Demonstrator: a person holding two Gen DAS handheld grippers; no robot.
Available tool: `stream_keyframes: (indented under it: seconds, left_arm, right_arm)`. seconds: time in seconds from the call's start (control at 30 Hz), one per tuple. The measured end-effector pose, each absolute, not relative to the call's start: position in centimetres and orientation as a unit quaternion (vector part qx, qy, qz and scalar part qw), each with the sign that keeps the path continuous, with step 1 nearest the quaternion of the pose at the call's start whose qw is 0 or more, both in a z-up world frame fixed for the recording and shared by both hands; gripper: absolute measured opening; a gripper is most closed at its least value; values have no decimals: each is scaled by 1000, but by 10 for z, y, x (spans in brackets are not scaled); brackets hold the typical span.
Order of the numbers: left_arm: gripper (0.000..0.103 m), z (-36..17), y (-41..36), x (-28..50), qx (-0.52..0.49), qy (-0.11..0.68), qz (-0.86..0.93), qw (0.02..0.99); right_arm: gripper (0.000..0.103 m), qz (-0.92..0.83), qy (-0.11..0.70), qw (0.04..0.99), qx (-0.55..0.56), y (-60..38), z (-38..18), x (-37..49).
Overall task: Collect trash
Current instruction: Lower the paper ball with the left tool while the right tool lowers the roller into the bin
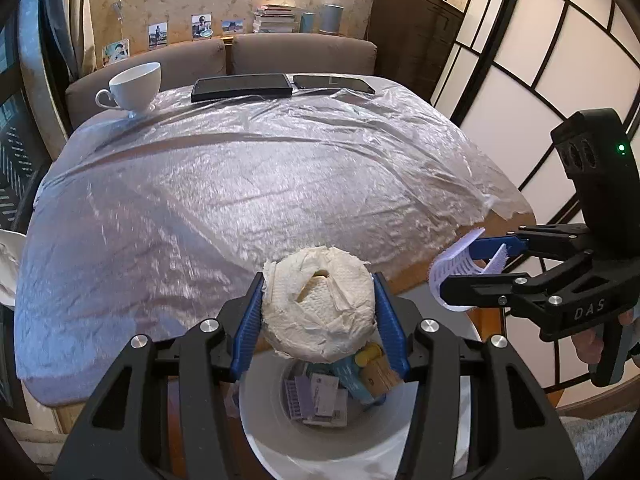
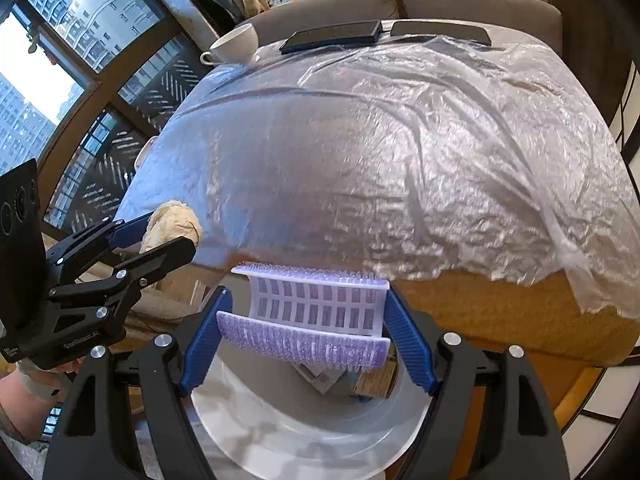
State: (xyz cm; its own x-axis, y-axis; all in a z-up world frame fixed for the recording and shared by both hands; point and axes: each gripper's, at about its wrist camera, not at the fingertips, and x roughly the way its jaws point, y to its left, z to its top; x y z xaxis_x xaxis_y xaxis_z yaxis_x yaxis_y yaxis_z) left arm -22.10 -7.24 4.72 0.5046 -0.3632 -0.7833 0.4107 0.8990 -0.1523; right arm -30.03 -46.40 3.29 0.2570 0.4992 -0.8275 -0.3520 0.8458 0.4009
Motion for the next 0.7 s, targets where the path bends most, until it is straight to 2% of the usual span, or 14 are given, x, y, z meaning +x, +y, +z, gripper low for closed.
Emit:
stream_keyframes:
  seconds: [0.47, 0.7]
  left_arm:
    - [53, 27, -75, -257, 34, 481, -231, 845]
    - [53, 12, -81, -263, 48, 497, -235, 834]
  right_arm:
    - [76, 272, 579, 766, 61, -468, 12, -329]
    - [76, 270, 585, 765, 15, -458, -3, -339]
